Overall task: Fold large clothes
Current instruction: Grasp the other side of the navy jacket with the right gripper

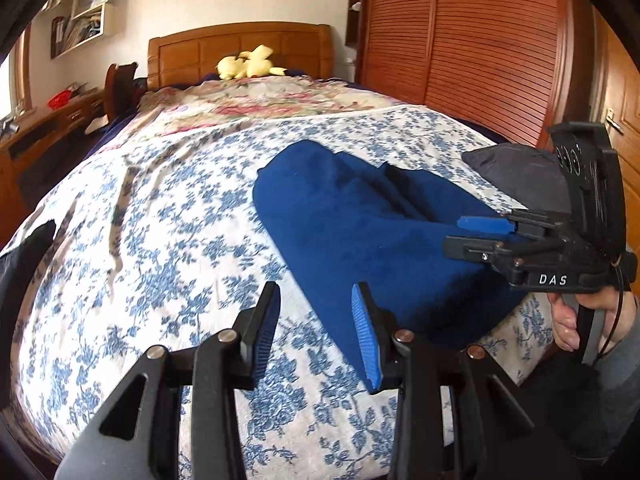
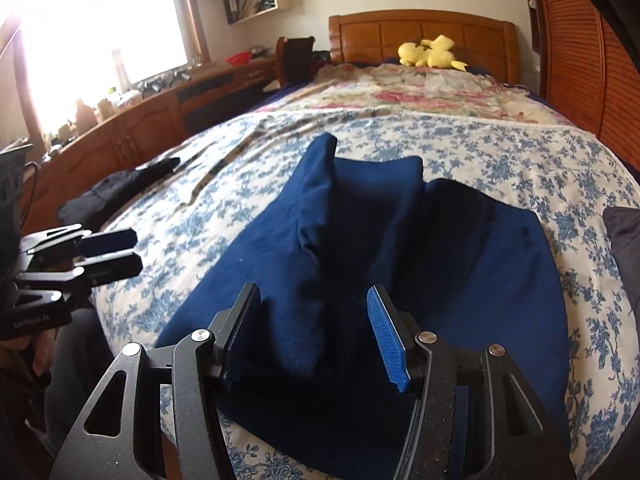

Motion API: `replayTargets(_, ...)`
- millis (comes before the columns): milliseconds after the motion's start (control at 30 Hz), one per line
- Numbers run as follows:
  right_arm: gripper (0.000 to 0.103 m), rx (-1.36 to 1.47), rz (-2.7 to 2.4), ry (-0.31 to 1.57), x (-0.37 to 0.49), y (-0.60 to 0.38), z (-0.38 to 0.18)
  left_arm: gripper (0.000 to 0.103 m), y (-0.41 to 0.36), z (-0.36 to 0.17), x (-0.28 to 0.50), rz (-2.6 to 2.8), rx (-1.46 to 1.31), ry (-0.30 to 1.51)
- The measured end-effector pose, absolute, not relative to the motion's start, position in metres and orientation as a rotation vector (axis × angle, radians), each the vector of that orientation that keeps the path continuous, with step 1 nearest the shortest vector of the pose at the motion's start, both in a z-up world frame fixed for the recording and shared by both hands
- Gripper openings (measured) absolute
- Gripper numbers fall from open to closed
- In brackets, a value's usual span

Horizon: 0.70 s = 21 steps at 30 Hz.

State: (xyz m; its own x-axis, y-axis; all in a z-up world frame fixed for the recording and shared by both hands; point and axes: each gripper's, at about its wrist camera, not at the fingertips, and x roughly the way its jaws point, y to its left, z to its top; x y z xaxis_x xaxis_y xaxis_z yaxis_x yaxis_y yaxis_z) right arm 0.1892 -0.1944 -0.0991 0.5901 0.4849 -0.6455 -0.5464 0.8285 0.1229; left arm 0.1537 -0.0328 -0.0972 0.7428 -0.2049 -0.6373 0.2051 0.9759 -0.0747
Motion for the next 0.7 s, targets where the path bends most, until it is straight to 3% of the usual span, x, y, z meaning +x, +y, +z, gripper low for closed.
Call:
replayTargets(100, 0.066, -0.101, 0.567, 0.75, 0.193, -0.192, -0.11, 0.035, -0.027, -0.103, 0.152, -0.216, -0.006, 0.704)
replayTargets(233, 0.07, -0.095, 0.553, 0.795, 0.2, -0.19, -0.124, 0.035, -0.023, -0.108, 0.152, -0.208, -0.016, 0.711)
replayTargets(700, 0.07, -0.004, 0.607, 0.814, 0.204, -0.19, -0.127, 0.035, -0.018, -0.118, 0.15, -0.203, -0.027, 0.728)
